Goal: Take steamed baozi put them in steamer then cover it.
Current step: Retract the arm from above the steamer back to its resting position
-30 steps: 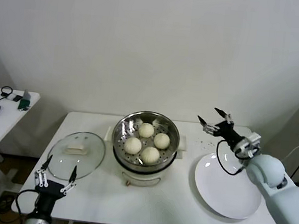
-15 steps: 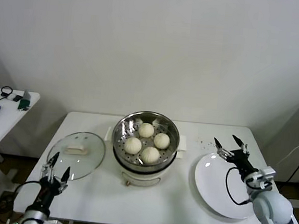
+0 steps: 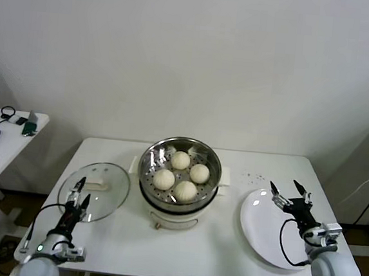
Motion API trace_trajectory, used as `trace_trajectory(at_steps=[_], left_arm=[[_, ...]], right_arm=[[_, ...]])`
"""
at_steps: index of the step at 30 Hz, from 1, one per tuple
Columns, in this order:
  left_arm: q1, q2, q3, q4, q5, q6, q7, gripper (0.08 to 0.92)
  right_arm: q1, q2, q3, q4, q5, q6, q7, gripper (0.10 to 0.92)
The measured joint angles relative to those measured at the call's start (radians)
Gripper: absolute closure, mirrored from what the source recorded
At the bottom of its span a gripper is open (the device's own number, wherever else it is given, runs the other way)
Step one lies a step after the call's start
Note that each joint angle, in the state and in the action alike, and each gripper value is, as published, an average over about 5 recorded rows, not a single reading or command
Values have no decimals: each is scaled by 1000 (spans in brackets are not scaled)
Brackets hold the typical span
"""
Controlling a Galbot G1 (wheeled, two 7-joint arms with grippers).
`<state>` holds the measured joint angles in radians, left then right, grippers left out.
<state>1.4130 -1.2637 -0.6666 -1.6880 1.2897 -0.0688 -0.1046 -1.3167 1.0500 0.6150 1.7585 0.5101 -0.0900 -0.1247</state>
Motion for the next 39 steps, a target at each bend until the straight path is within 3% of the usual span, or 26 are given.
trace_trajectory(at_steps=[15,31,34,39], left_arm=[[-224,-18,20,275,116,-21,-31,177],[-355,-27,30,426,154,-26,-55,177],[-361,-27,36,434,152,-28,-52,209],[-368,-28,44,447,144,-31,-45,346]], right_arm=[[-22,38,23,-3,-39,8,7,203],[-33,69,24,-11,-89,24,2,203],[-32,74,23,-12,-98,25,0,203],[-30,84,22,-17,-111,28,-1,203]])
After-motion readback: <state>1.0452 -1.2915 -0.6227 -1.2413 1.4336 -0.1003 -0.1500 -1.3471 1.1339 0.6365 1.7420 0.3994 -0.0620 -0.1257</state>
